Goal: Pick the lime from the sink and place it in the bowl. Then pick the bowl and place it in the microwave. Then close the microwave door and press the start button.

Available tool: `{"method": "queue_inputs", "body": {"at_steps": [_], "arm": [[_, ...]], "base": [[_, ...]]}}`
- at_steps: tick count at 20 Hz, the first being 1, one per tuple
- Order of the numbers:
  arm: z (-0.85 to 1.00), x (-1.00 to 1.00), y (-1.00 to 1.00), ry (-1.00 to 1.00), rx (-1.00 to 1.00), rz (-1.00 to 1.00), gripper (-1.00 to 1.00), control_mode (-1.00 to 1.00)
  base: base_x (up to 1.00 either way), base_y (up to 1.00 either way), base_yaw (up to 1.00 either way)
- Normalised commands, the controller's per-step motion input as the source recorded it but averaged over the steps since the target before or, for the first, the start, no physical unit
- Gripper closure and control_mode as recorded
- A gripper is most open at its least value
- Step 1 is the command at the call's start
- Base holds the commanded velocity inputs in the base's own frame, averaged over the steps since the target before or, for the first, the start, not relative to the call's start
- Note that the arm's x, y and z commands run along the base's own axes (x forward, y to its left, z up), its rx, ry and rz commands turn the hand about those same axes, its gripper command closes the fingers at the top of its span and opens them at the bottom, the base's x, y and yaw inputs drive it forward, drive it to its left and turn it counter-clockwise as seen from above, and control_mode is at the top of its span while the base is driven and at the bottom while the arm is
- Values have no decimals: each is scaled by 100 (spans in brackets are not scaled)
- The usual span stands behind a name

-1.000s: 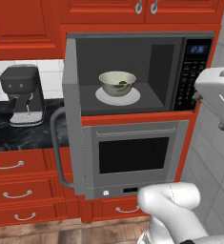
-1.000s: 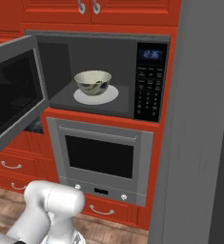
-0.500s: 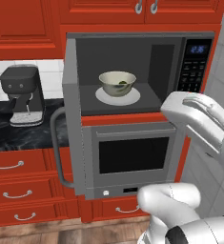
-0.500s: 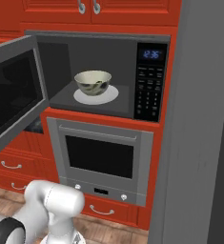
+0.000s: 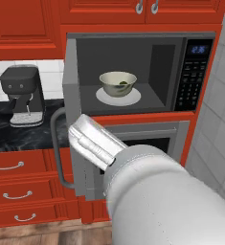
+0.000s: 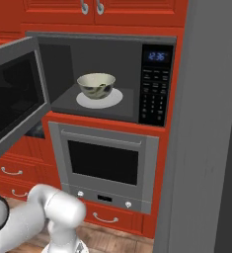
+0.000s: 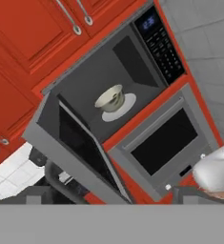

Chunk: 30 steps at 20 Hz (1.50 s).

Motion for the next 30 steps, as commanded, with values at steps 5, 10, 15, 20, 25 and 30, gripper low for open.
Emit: {"method": "queue_inputs", "body": {"at_steps": [5, 10, 15, 20, 25, 30], "arm": [[-59, 38, 79, 0, 0, -10, -100, -100], [-61, 69, 66, 0, 0, -7, -100, -100], [-58, 75, 50, 0, 0, -8, -100, -100], [-72, 73, 23, 0, 0, -7, -100, -100], [-45, 77, 12, 0, 0, -8, -100, -100], [-26, 77, 1, 0, 1, -5, -100, -100]], "base": [[0, 0, 0], [0, 0, 0], [0, 0, 0], [0, 0, 0], [0, 0, 0], [0, 0, 0]]}}
